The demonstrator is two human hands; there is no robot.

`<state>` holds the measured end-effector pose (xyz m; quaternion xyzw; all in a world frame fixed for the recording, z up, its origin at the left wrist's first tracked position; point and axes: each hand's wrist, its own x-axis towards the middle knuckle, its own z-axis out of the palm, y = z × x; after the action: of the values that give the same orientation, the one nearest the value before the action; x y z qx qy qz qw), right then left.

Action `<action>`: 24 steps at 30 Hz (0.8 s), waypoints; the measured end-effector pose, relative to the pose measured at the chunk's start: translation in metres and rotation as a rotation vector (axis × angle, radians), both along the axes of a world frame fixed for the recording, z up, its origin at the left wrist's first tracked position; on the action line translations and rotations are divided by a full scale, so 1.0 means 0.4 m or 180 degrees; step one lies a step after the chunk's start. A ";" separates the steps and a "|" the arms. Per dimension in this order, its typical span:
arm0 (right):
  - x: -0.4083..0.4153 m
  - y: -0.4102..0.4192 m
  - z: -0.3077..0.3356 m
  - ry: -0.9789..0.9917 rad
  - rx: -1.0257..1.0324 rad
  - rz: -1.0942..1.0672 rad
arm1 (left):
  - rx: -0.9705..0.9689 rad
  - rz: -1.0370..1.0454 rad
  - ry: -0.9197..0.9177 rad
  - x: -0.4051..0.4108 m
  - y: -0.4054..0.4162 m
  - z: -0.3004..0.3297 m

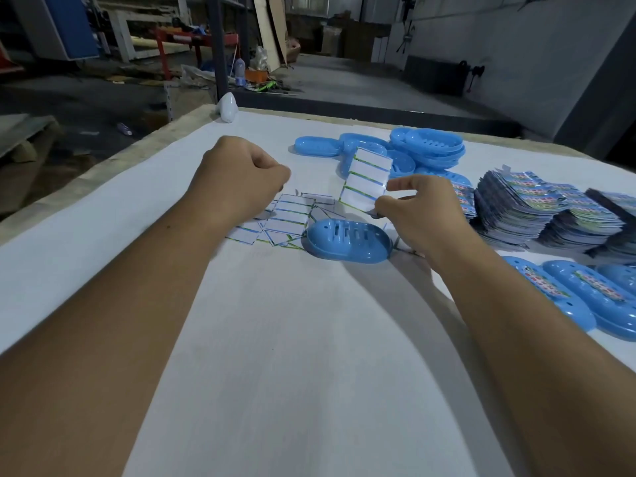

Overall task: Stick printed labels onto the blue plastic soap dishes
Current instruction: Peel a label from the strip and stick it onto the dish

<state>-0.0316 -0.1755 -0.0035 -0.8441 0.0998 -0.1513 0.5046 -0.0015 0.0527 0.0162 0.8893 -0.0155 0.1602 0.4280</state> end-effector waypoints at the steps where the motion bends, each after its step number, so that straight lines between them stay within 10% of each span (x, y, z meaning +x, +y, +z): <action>1: -0.002 0.004 0.002 -0.0037 0.0028 0.0073 | -0.0041 0.0064 -0.0081 -0.001 -0.001 0.001; 16: -0.006 0.185 -0.002 -0.0099 -0.1019 0.0887 | 0.0978 0.0401 -0.1348 -0.009 -0.012 -0.012; 24: -0.006 0.067 0.040 0.0249 0.0455 0.0278 | 0.1442 0.0014 -0.1997 -0.012 -0.013 -0.019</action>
<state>-0.0341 -0.1485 0.0124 -0.8148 0.0932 -0.0886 0.5653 -0.0062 0.0477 0.0087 0.8692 -0.1787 0.4178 0.1949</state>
